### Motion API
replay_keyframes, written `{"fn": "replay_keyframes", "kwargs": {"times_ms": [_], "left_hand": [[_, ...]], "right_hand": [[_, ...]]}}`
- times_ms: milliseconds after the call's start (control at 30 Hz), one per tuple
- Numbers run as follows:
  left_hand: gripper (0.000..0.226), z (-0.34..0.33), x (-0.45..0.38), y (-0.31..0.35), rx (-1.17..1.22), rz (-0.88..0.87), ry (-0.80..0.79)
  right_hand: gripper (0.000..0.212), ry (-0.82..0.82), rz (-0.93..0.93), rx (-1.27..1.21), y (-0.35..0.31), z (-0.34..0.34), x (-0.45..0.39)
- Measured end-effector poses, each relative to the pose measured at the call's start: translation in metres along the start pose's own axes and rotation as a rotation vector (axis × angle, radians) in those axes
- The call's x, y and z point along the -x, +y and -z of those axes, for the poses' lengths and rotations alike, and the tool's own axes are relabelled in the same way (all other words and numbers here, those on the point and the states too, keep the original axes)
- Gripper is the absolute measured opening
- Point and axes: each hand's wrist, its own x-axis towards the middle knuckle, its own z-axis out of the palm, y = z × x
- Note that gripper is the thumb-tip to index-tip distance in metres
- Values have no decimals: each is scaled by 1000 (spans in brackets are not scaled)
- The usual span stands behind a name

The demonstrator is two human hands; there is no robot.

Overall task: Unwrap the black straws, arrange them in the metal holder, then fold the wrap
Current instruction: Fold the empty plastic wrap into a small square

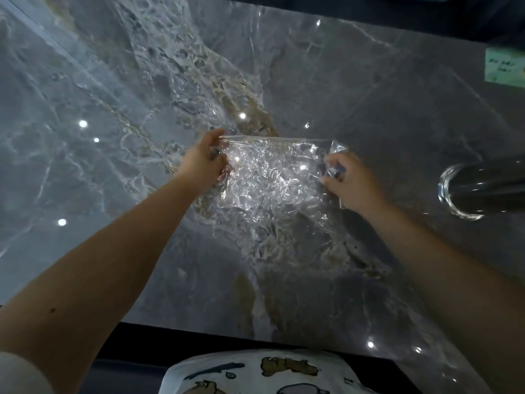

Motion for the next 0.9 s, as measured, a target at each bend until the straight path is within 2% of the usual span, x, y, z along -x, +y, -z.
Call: {"fn": "replay_keyframes", "kwargs": {"times_ms": [100, 267, 367, 400, 533, 633, 700, 800, 900], "left_hand": [[51, -2, 2, 0, -148, -66, 13], [46, -7, 9, 7, -354, -181, 71], [39, -20, 28, 15, -617, -267, 183], [40, -27, 37, 17, -709, -324, 175], [59, -61, 58, 12, -941, -487, -62], [64, -73, 54, 3, -1015, -473, -139], [65, -75, 51, -4, -1037, -498, -162], [66, -75, 47, -14, -1043, -535, -159], [69, -71, 44, -18, -1053, -564, -193]], "right_hand": [[28, -19, -23, 54, 0, -6, 9], [39, -37, -21, 216, -1, -10, 19], [50, -32, -18, 339, 1, -10, 23], [52, -34, -19, 367, 2, -10, 24], [59, 0, -49, 464, 2, -6, 30], [68, 166, 8, 634, 2, 2, 30], [75, 189, 102, 675, -3, 1, 22], [82, 25, 275, 746, -10, -18, 2], [86, -204, 321, 899, 0, -32, -4]]}}
